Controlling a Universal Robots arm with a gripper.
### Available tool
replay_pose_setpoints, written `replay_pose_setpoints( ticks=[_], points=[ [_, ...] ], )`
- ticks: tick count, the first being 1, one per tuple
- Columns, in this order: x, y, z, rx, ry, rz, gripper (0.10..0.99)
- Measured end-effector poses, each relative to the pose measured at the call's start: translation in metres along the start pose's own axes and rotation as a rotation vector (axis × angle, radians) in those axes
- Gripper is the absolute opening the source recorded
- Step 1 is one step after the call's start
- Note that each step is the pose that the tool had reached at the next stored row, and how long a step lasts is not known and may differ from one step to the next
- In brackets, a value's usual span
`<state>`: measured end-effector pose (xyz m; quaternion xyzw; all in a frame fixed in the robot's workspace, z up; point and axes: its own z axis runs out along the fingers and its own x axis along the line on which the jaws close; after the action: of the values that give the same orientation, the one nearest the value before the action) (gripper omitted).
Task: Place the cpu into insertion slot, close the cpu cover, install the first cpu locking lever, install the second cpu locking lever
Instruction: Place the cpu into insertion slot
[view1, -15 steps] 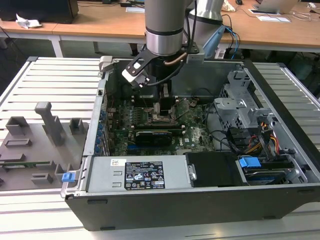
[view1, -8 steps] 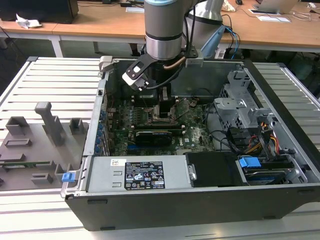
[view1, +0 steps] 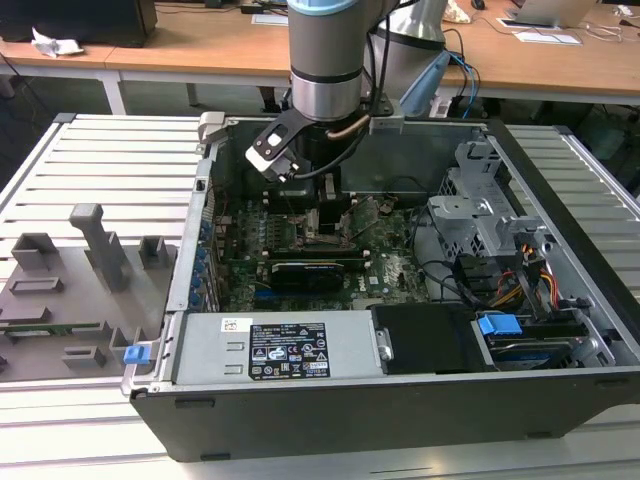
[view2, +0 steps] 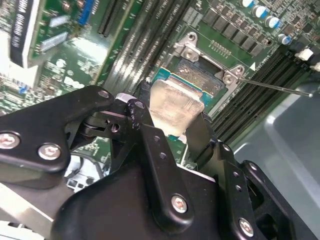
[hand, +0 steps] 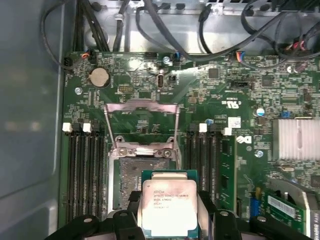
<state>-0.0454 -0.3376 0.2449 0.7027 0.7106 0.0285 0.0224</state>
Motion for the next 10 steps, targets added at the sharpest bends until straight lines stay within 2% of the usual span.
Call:
replay_pose_setpoints(
  ticks=[4, 10],
  points=[
    [0.0023, -0.0006, 0.0092, 0.000, 0.0002, -0.001, 0.529],
    [0.0072, -0.0010, 0.0152, 0.000, 0.0002, -0.001, 0.529]
  ],
)
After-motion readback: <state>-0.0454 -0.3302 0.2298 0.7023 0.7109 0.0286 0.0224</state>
